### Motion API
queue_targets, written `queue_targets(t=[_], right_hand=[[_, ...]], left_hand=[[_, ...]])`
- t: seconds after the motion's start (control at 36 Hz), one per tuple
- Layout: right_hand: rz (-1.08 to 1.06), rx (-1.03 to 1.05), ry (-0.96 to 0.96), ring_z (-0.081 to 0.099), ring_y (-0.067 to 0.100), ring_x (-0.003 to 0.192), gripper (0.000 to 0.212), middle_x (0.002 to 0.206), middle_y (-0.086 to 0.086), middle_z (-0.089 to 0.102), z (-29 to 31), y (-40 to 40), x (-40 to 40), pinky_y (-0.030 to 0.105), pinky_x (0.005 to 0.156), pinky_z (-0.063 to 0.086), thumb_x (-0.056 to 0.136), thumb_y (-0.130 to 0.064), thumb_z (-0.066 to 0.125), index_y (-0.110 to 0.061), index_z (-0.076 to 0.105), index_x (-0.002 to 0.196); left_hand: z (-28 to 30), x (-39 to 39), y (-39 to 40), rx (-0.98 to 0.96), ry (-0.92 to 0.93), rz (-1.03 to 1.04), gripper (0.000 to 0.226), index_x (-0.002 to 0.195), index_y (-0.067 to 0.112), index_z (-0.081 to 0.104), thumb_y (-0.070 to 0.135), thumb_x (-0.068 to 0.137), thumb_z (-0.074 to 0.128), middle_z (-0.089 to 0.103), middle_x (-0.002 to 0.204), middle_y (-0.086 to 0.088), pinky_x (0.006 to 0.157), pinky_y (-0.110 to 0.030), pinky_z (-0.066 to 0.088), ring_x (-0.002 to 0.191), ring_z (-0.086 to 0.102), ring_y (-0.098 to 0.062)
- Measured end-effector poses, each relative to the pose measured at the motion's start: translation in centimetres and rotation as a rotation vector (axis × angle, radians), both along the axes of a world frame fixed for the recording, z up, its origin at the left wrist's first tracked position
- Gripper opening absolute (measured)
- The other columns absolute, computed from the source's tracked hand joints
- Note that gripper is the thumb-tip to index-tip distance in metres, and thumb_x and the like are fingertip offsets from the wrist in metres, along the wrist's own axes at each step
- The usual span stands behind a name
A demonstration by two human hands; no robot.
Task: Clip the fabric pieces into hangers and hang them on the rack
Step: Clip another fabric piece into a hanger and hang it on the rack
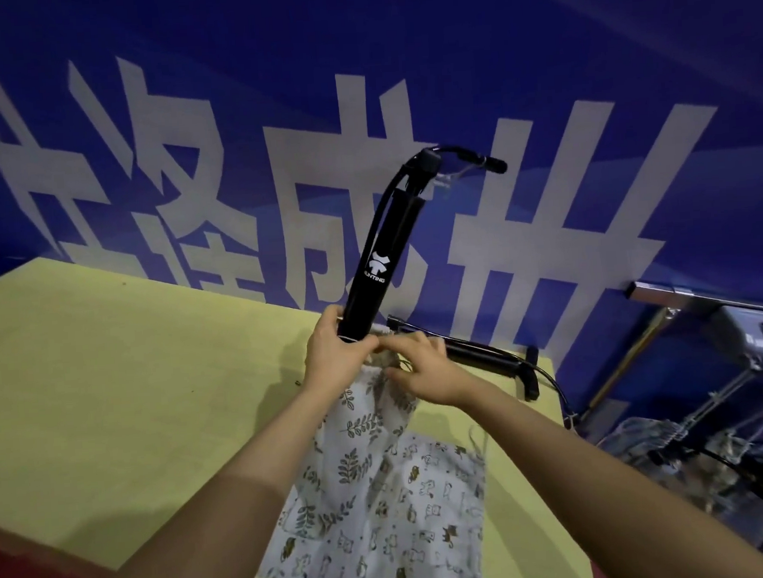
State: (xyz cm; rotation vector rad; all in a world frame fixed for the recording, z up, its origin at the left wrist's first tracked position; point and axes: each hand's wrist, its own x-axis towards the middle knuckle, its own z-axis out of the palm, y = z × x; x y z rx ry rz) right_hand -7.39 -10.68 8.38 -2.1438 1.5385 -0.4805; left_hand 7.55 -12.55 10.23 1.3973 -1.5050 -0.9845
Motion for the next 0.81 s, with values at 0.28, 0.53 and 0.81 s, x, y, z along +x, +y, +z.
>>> queue_targets(t=[0.28, 0.53, 0.81], right_hand=[[-0.087, 0.045, 0.046, 0.050, 0.015, 0.088, 0.019, 0.072, -0.003, 0.060, -0.1, -0.2, -1.3, 0.034, 0.082, 0.018, 0.084, -0.037, 0.067, -0.021, 0.067, 0.074], [-0.178, 0.160, -0.177, 0.061, 0.015, 0.091, 0.009, 0.082, -0.006, 0.069, 1.2, -0.1, -3.2, 0.037, 0.094, 0.039, 0.086, -0.021, 0.067, -0.021, 0.067, 0.076], [-0.260, 0.219, -0.843, 0.052, 0.006, 0.052, 0.012, 0.057, -0.007, 0.059, 4.8, 0.1, -2.9, 0.016, 0.055, 0.043, 0.089, 0.003, 0.055, -0.005, 0.062, 0.094]], left_hand=[[-1.5, 0.2, 0.7, -0.015, 0.063, 0.107, 0.035, 0.096, 0.018, 0.044, 0.000, 0.074, 0.065, 0.053, 0.088, 0.006, 0.057, -0.024, 0.041, 0.080, 0.054, -0.016], [-1.8, -0.4, 1.0, -0.036, 0.190, 0.093, 0.061, 0.119, 0.024, 0.041, -0.007, 0.073, 0.064, 0.058, 0.104, 0.005, 0.063, -0.019, 0.046, 0.091, 0.057, -0.014], [-1.1, -1.4, 0.5, -0.117, 0.178, 0.061, 0.043, 0.105, 0.020, 0.040, 0.006, 0.075, 0.066, 0.056, 0.095, 0.002, 0.068, -0.034, 0.048, 0.081, 0.055, -0.018]])
